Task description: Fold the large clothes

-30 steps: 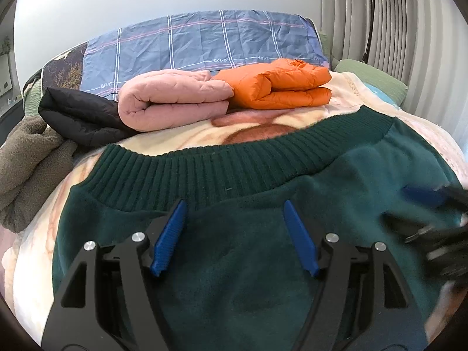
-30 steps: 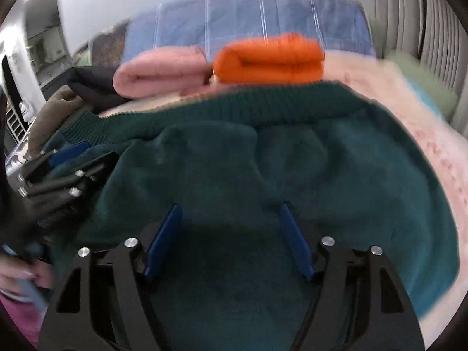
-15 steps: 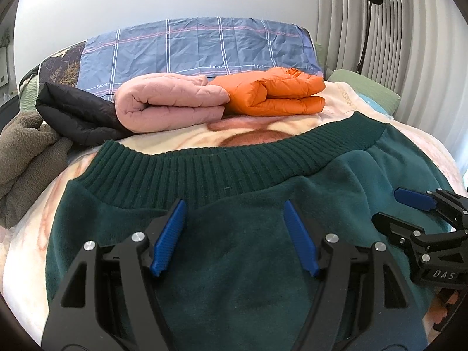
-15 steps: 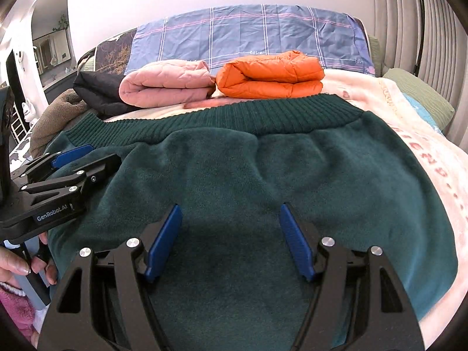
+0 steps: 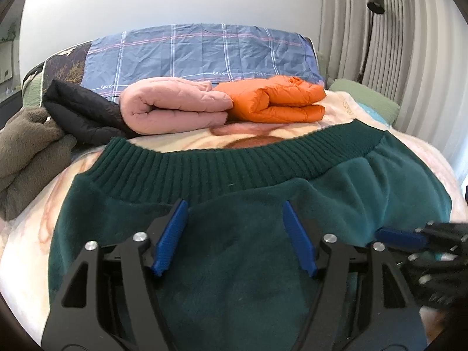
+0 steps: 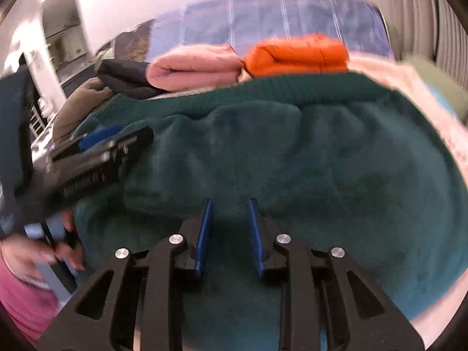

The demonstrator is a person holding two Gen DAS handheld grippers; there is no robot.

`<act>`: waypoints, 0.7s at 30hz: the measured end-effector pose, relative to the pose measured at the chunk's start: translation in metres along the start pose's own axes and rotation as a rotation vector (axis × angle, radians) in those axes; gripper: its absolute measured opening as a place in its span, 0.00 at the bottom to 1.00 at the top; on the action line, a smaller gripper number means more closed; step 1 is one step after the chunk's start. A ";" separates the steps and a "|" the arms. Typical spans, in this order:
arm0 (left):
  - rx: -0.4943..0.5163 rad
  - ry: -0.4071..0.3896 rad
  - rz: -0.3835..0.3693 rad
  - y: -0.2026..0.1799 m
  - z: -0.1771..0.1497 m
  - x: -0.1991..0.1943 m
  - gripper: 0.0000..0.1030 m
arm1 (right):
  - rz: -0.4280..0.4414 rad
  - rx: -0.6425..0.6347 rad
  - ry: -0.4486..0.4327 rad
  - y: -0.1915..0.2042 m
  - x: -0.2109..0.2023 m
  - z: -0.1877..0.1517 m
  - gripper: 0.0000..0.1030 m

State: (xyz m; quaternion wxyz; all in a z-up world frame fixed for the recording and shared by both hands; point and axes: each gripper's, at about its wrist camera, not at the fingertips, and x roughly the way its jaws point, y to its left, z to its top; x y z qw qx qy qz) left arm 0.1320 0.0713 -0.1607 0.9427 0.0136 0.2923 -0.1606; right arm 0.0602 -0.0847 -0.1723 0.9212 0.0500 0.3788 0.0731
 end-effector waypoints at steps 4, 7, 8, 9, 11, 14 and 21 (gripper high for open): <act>-0.052 -0.021 0.022 0.015 -0.002 -0.009 0.55 | 0.039 0.061 0.058 -0.009 -0.007 0.008 0.24; -0.087 -0.025 0.048 0.031 -0.003 -0.016 0.55 | 0.041 0.028 0.004 0.011 -0.046 0.013 0.23; -0.103 -0.020 0.051 0.036 -0.004 -0.016 0.55 | 0.058 -0.023 -0.018 0.019 -0.053 0.012 0.23; -0.121 -0.009 0.043 0.041 -0.004 -0.015 0.56 | 0.057 -0.070 -0.009 0.027 -0.054 0.008 0.23; -0.134 0.015 0.029 0.043 -0.004 -0.011 0.56 | 0.054 -0.033 0.111 0.019 -0.022 -0.014 0.23; -0.080 0.033 0.061 0.034 -0.006 -0.008 0.57 | 0.054 -0.031 0.109 0.017 -0.023 -0.012 0.23; -0.094 0.032 0.045 0.039 -0.007 -0.008 0.57 | -0.004 -0.095 -0.011 0.034 -0.048 0.050 0.24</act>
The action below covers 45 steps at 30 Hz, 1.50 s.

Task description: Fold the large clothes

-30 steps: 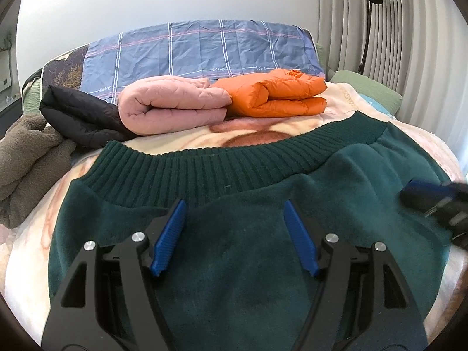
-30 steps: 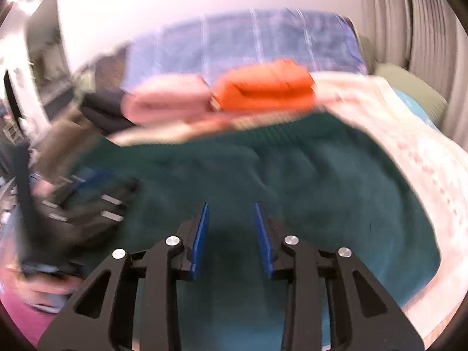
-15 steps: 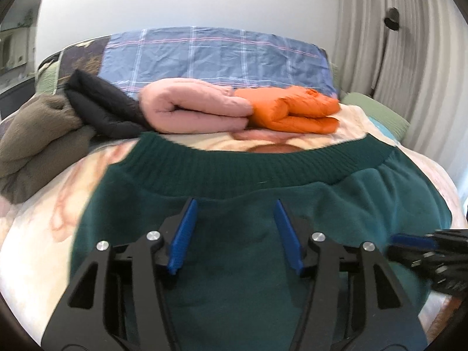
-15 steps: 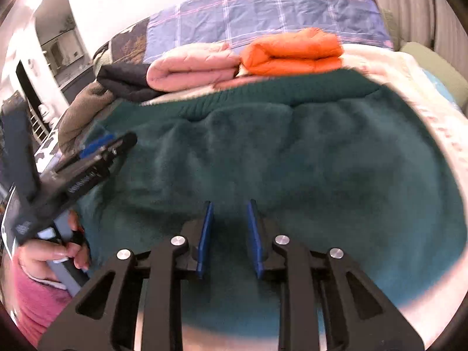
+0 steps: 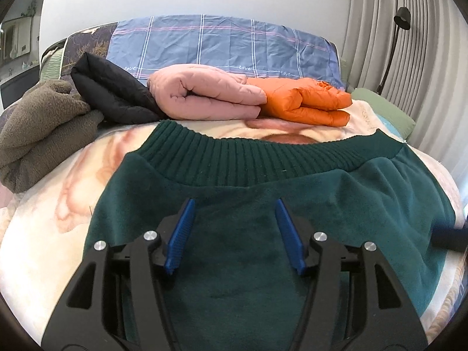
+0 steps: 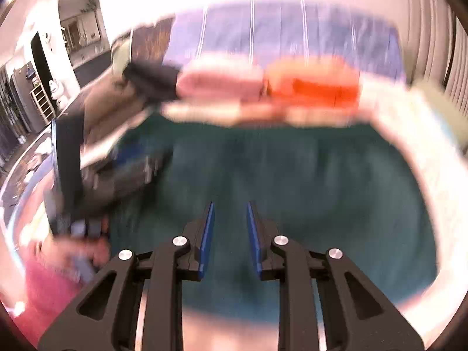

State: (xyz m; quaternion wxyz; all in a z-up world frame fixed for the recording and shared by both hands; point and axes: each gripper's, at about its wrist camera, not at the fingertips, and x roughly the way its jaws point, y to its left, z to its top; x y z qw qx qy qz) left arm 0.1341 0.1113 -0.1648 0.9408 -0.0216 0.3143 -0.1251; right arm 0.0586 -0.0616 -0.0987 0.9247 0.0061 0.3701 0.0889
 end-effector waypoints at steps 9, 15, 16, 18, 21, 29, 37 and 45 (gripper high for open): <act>-0.012 -0.003 -0.022 0.001 0.000 -0.001 0.58 | 0.039 0.169 0.252 -0.043 0.081 0.019 0.25; -0.017 -0.004 -0.025 0.003 -0.001 -0.002 0.59 | 0.031 0.177 0.151 -0.053 0.088 0.080 0.26; -0.019 -0.005 -0.027 0.003 -0.001 -0.002 0.59 | 0.047 0.195 0.178 -0.054 0.104 0.085 0.26; -0.022 -0.005 -0.029 0.003 0.000 -0.001 0.59 | -0.005 0.197 0.315 -0.065 0.168 0.071 0.26; -0.026 -0.006 -0.054 0.003 0.000 -0.002 0.62 | -0.040 0.171 0.320 -0.067 0.192 0.061 0.26; -0.021 -0.005 -0.057 0.002 0.000 -0.001 0.64 | -0.052 0.137 0.301 -0.066 0.186 0.062 0.27; -0.033 -0.013 -0.075 0.004 -0.001 -0.003 0.67 | -0.044 0.096 0.138 -0.041 0.077 0.053 0.33; -0.045 -0.004 -0.082 0.005 0.001 -0.002 0.67 | -0.076 0.048 0.182 -0.035 0.100 0.009 0.38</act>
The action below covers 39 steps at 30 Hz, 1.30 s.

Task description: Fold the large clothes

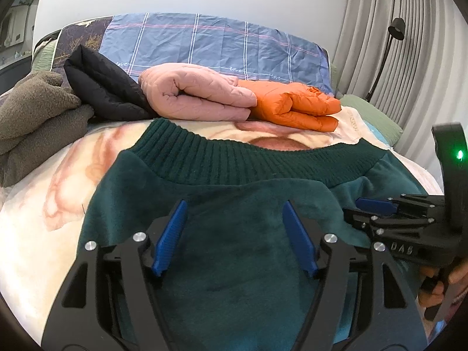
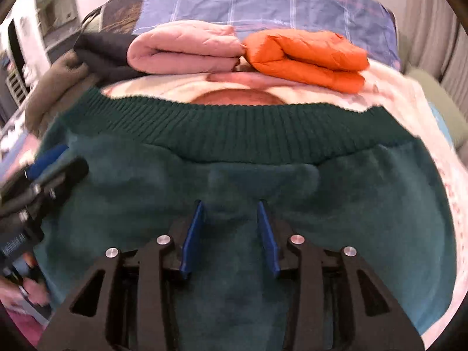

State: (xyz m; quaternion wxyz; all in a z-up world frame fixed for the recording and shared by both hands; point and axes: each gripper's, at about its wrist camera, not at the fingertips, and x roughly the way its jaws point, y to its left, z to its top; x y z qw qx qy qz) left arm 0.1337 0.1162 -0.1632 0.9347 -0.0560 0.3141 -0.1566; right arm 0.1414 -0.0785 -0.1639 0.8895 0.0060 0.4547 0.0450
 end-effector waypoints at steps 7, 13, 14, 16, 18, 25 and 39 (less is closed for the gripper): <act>-0.085 -0.048 0.069 0.036 0.010 -0.054 0.80 | 0.091 -0.038 -0.040 0.001 -0.076 -0.045 0.42; -0.237 0.021 0.052 0.101 0.001 -0.066 0.82 | 0.097 -0.031 -0.006 -0.001 -0.061 -0.072 0.47; -0.254 0.047 0.042 0.108 -0.001 -0.061 0.82 | 0.096 -0.020 -0.011 -0.001 -0.068 -0.067 0.47; -0.264 0.081 0.047 0.116 -0.002 -0.054 0.82 | 0.049 -0.091 -0.088 0.013 -0.088 -0.067 0.48; -0.245 0.087 0.016 0.120 0.000 -0.053 0.82 | 0.049 -0.229 -0.159 0.042 -0.105 -0.073 0.56; -0.264 0.140 -0.171 0.126 0.021 -0.023 0.85 | 0.157 -0.566 -0.165 0.147 -0.099 -0.104 0.61; -0.333 0.293 -0.360 0.142 0.013 0.049 0.88 | 0.058 -0.920 -0.193 0.220 -0.058 -0.143 0.68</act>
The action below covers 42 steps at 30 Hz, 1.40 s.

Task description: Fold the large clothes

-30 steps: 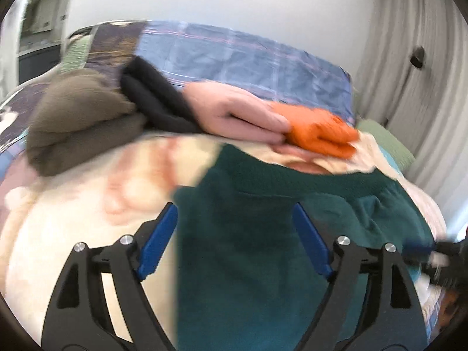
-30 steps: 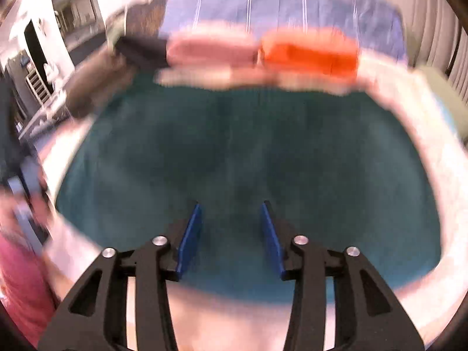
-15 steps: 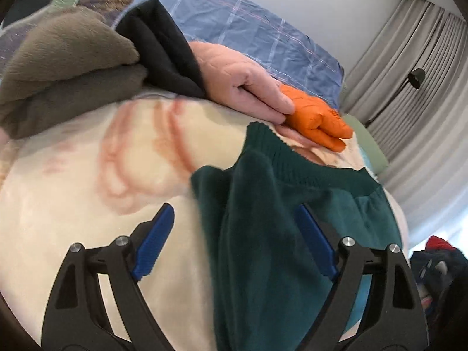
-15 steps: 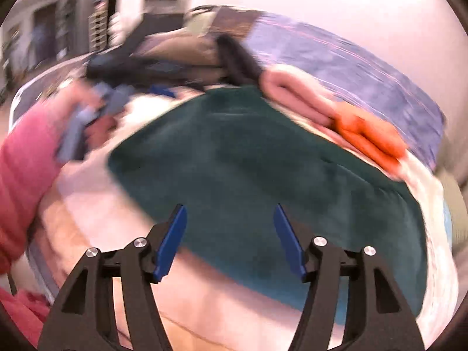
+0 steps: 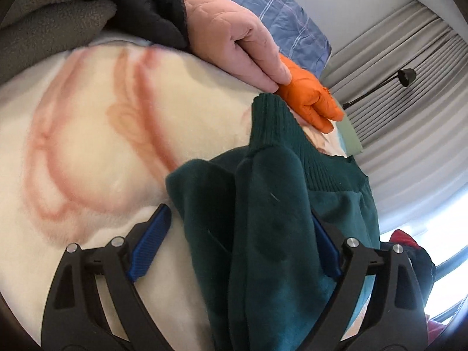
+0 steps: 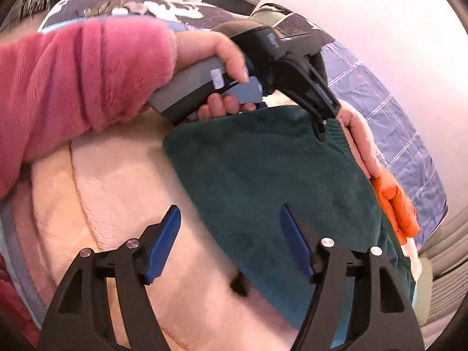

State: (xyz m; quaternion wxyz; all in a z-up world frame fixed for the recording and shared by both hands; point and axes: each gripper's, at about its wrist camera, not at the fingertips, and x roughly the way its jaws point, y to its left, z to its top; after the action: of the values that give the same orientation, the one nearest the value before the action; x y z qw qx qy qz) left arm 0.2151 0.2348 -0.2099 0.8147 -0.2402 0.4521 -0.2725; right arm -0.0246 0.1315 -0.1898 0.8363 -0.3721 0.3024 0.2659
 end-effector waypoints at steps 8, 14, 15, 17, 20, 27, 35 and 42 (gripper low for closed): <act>0.049 -0.058 -0.053 0.004 -0.006 0.002 0.90 | -0.025 -0.106 0.007 0.017 0.021 0.007 0.75; 0.056 -0.068 -0.064 0.004 -0.005 0.003 0.90 | -0.085 -0.093 -0.018 0.015 0.038 0.028 0.79; 0.057 -0.069 -0.065 0.005 -0.003 0.003 0.90 | -0.111 -0.105 -0.032 0.019 0.040 0.031 0.78; 0.057 -0.071 -0.068 0.005 -0.003 0.003 0.90 | -0.124 -0.115 -0.042 0.023 0.042 0.034 0.76; 0.056 -0.075 -0.072 0.009 -0.009 -0.005 0.89 | -0.132 -0.081 -0.053 0.017 0.038 0.032 0.52; 0.050 -0.078 -0.075 0.008 -0.010 -0.006 0.89 | -0.119 -0.063 0.005 0.005 0.028 0.010 0.54; 0.010 -0.067 -0.089 0.013 -0.004 -0.004 0.89 | -0.242 -0.146 -0.066 0.021 0.057 0.033 0.39; -0.110 -0.050 -0.159 0.013 0.010 -0.010 0.39 | -0.058 0.149 -0.122 -0.033 0.013 0.035 0.14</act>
State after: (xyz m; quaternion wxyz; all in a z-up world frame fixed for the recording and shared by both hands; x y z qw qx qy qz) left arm 0.2226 0.2527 -0.2076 0.7870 -0.3266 0.4253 -0.3049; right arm 0.0172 0.1431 -0.1650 0.8858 -0.3007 0.2589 0.2407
